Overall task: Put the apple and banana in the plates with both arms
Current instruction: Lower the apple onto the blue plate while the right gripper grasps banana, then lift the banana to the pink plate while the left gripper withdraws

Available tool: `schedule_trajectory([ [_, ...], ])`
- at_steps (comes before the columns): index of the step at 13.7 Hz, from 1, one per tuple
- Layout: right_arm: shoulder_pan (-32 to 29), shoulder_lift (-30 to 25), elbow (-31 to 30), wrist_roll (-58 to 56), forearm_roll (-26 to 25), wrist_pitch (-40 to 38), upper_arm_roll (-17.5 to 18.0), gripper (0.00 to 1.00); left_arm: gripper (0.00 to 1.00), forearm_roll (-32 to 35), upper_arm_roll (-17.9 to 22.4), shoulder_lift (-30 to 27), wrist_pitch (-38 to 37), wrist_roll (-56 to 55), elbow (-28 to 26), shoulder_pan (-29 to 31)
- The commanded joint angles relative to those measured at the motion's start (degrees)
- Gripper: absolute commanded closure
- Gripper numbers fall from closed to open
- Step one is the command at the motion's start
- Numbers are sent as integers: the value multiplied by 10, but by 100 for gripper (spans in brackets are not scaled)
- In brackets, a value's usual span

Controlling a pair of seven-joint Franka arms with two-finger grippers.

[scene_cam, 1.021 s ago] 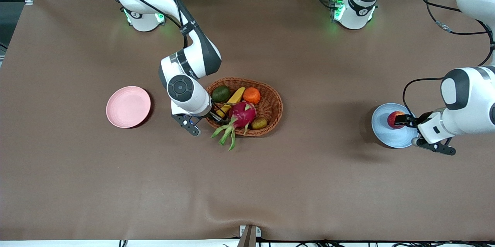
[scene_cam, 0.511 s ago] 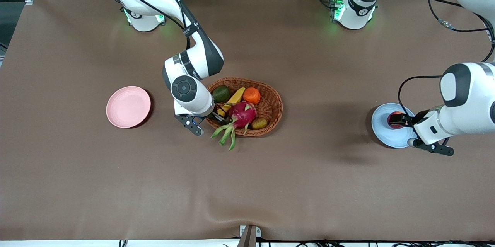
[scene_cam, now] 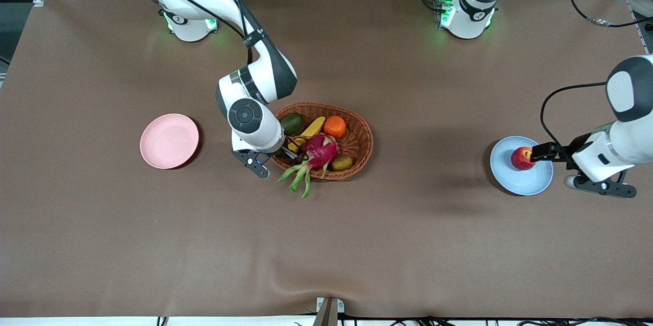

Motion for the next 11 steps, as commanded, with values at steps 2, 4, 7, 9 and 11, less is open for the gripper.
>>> schedule_trajectory([
  [2, 7, -21, 12, 2, 7, -33, -6, 100, 0, -8, 48, -59, -37, -14, -5, -53],
  [4, 5, -50, 20, -2, 4, -74, -7, 100, 0, -8, 67, -89, -65, -70, -6, -69],
  [7, 4, -72, 79, -2, -7, -185, -10, 100, 0, -2, 91, -138, -124, -140, -6, -102],
  [9, -2, -80, 119, -7, -25, -247, -12, 100, 0, -3, 94, -174, -168, -151, -8, -101],
  [11, -19, -97, 135, -57, -48, -300, -14, 100, 0, -4, 94, -205, -173, -149, 1, -99],
])
